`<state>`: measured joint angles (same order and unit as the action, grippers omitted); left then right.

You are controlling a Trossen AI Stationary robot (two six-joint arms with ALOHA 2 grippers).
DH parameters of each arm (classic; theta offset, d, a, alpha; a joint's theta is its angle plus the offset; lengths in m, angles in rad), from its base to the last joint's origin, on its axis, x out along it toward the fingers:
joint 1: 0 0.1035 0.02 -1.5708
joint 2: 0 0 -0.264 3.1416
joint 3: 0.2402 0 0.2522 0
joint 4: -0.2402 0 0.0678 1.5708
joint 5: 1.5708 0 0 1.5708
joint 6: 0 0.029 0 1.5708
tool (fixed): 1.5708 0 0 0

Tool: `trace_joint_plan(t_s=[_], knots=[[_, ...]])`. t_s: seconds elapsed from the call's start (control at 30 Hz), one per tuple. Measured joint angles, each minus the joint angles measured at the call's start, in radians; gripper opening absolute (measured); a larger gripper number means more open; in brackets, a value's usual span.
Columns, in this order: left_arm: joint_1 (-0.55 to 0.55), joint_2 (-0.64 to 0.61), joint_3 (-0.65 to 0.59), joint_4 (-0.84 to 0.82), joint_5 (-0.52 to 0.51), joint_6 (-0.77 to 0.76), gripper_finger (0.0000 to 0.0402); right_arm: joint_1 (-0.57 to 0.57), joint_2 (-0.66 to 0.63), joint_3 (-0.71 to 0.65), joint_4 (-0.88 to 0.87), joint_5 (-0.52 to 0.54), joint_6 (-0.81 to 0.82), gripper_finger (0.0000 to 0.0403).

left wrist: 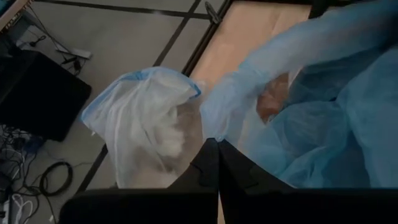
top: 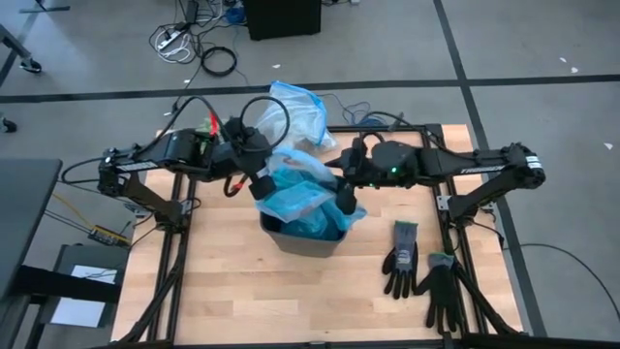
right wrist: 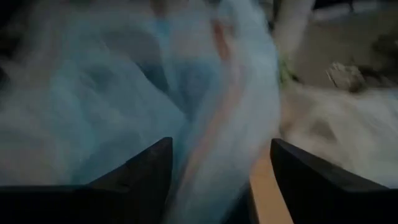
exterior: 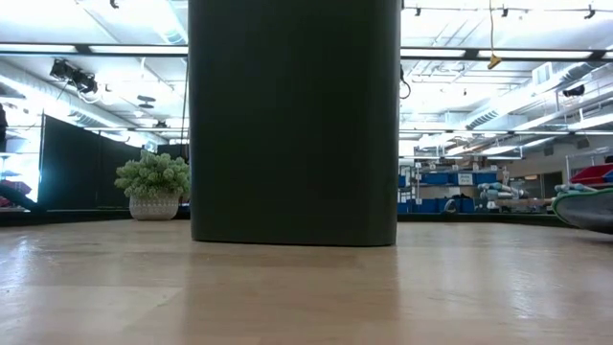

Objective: Place trash/remove bag and relplace
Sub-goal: Insert the new blue trash bag into the trash bin

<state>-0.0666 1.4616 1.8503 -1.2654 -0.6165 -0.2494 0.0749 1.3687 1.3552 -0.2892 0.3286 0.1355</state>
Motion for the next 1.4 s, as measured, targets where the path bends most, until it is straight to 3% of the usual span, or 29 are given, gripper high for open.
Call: trace_joint_plan(t_s=[0.2,0.57,1.07,1.23,1.4], knots=[[0.0,0.0,-0.001,-0.045,0.001,-0.049,0.0002,0.011,0.022,0.0,-0.028,0.062,0.027,0.0195],[0.0,0.001,-0.076,-0.028,0.079,-0.161,0.0002,0.011,-0.011,0.0,-0.029,0.071,-0.007,0.001],[0.076,0.001,-0.123,-0.037,0.042,-0.18,0.0003,-0.025,-0.087,0.0,-0.198,0.145,0.056,0.0001],[0.117,0.001,-0.125,-0.068,0.102,-0.176,0.0003,-0.059,-0.06,0.0,-0.218,0.043,0.094,0.0],[0.127,0.001,-0.18,-0.071,0.214,-0.198,0.0003,-0.064,-0.046,-0.001,-0.3,0.03,0.153,0.0]])
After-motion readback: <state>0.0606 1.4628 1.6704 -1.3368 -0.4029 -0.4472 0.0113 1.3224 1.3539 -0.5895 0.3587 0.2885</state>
